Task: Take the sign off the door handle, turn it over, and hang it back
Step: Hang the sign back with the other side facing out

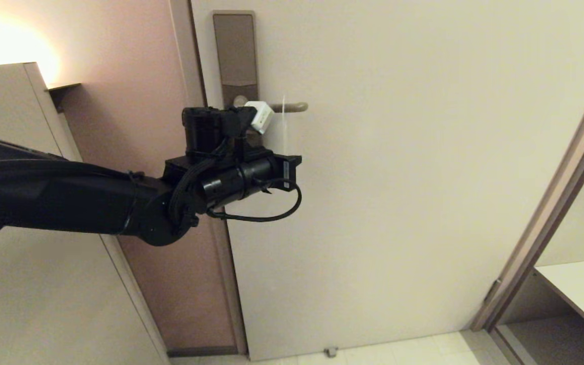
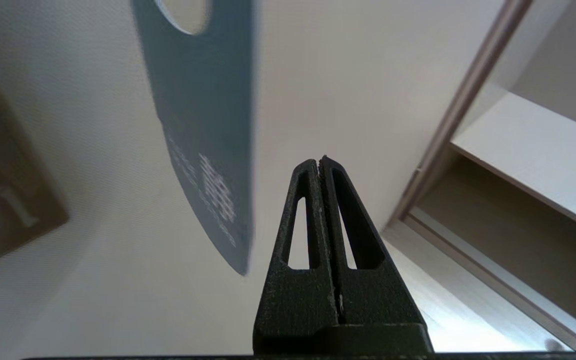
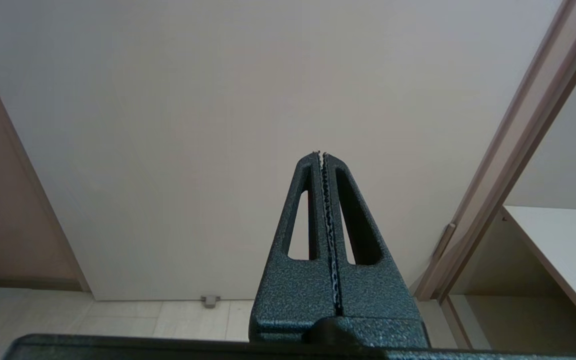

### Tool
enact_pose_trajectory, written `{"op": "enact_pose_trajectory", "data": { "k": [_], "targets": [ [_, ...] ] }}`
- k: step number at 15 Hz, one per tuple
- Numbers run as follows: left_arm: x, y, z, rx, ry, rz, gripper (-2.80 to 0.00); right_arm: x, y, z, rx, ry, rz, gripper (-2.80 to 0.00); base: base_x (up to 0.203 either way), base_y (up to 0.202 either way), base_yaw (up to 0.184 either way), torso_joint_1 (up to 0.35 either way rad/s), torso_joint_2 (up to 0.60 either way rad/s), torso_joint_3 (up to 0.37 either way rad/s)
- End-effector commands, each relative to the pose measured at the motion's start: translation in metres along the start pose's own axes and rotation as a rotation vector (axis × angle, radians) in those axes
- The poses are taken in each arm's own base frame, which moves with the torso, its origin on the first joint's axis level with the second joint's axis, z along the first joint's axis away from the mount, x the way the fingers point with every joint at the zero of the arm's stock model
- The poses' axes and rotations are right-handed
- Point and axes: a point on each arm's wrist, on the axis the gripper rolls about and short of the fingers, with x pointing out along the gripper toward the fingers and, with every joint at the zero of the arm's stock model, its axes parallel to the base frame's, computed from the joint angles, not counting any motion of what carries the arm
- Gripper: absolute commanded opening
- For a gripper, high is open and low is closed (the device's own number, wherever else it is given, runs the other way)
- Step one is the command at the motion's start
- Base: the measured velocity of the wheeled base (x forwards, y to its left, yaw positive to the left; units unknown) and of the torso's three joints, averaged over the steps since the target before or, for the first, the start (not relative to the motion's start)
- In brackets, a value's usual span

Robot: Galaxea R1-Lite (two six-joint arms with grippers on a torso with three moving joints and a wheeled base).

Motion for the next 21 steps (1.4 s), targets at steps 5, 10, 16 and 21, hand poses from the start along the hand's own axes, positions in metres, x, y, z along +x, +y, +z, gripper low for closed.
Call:
{"op": "enact_pose_trajectory", "data": {
  "k": [5,10,16,21],
  "targets": [
    [0.0,0.002,0.0,0.0,-0.007,0.003,-2.8,0.0,0.0,0.0,0.0,0.0,0.0,-2.8,0.0,0.0,0.0,0.0,0.0,0.0],
    [0.001,0.003,-0.001,-0.002,-0.002,0.004,-2.8,0.0,0.0,0.0,0.0,0.0,0.0,-2.8,0.0,0.0,0.0,0.0,0.0,0.0],
    [0.003,-0.009,0.004,-0.004,-0.015,-0.033,-2.8,0.0,0.0,0.0,0.0,0.0,0.001,-2.8,0.0,0.0,0.0,0.0,0.0,0.0],
    [-0.002,-0.034,0.009,0.002,-0.019,-0.091,-2.8,0.0,0.0,0.0,0.0,0.0,0.0,-2.8,0.0,0.0,0.0,0.0,0.0,0.0]
  ]
}}
